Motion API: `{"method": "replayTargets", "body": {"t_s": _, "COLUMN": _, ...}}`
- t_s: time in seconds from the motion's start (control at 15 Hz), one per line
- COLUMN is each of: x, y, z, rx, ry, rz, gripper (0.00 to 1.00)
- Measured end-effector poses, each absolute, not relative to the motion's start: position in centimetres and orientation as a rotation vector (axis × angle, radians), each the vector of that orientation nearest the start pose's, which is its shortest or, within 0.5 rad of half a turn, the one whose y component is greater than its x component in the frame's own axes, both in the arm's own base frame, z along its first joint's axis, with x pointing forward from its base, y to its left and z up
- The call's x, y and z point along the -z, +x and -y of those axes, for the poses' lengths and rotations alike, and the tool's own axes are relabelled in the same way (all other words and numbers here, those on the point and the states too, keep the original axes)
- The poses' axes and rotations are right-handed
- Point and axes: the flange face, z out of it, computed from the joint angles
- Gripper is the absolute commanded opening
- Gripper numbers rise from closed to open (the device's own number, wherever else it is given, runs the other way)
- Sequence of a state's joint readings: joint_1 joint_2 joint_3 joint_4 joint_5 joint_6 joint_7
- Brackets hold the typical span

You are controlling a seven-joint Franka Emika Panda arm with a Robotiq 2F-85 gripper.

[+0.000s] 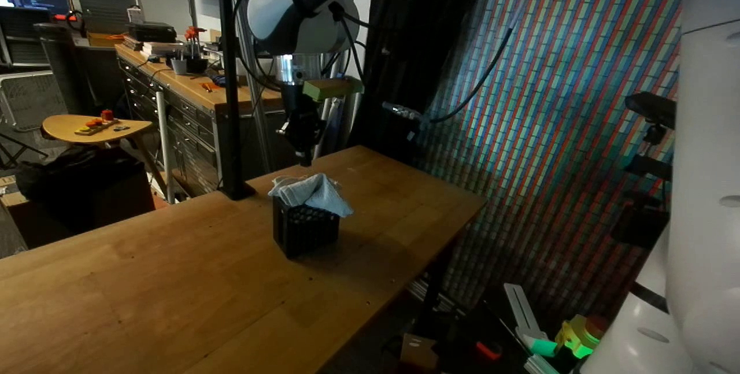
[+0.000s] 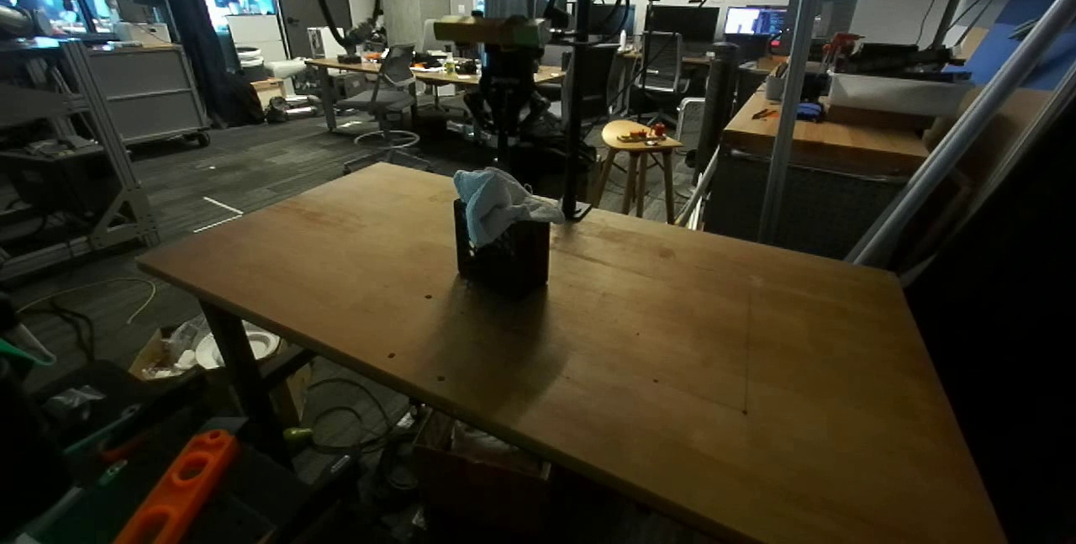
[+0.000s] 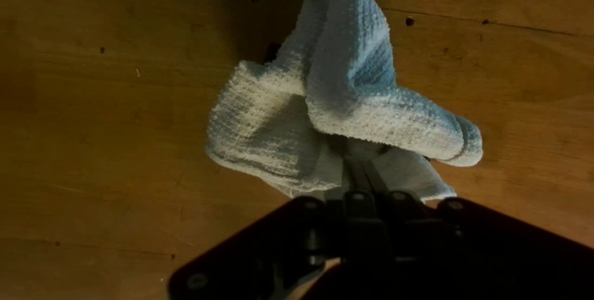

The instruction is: Pick up the cloth and put it in the box

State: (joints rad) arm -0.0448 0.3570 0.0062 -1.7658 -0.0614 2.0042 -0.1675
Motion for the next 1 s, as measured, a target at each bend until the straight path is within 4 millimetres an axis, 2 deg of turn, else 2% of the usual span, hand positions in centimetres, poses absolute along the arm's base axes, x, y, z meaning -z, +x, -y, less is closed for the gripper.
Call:
{"method": "replayTargets", "body": {"t_s": 0.27, "x": -36.8, "y": 62.5, "z": 1.7, "rx": -0.162, "ry": -3.167, "rz": 0.290, "gripper": 0.08}}
{"method": "replayTargets", "body": {"t_s": 0.4, "x": -37.3, "y": 61.9, "z": 1.0, "rx": -0.138, "ry": -3.157, "rz": 0.375, "gripper": 0.10}}
{"method": "replayTargets", "body": {"t_s": 0.47, "x": -37.5, "y": 61.6, "z": 0.7, "rx": -0.127, "ry": -3.149, "rz": 0.430, "gripper": 0.34}}
{"method": "replayTargets", "body": {"t_s": 0.6, "x": -37.8, "y": 60.9, "z": 0.5, "rx": -0.104, "ry": -3.130, "rz": 0.550, "gripper": 0.35}}
{"method": "replayTargets", "body": {"t_s": 0.67, "x": -37.9, "y": 60.5, "z": 0.4, "rx": -0.098, "ry": -3.117, "rz": 0.611, "gripper": 0.40}}
{"method": "replayTargets", "body": {"t_s": 1.0, "x": -37.7, "y": 59.2, "z": 0.6, "rx": -0.043, "ry": -3.022, "rz": 0.873, "gripper": 0.78}}
